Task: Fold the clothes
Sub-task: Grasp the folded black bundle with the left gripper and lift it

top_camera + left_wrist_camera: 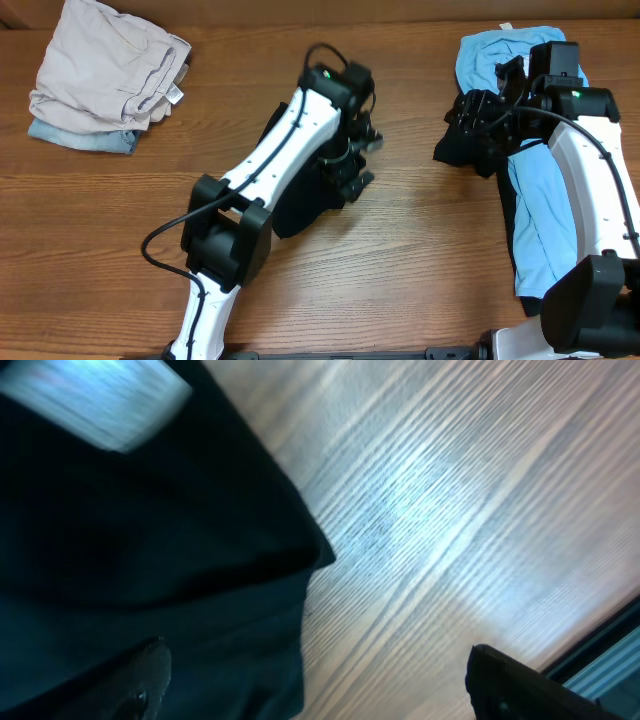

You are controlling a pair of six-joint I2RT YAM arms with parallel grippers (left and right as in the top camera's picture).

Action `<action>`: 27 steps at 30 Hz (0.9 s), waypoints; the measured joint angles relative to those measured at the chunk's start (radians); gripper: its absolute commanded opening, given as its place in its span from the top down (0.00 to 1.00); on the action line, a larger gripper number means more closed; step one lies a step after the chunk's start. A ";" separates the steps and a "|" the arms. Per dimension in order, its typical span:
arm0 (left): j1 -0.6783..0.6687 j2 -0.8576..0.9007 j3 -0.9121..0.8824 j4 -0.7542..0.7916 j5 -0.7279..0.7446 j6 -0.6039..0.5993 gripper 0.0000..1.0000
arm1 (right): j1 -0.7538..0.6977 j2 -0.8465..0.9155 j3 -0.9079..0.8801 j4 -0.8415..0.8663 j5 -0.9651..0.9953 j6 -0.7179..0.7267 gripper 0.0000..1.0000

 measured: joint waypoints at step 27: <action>0.095 -0.007 -0.286 0.191 -0.653 -0.312 0.08 | 0.001 0.001 0.000 0.005 0.048 -0.026 0.34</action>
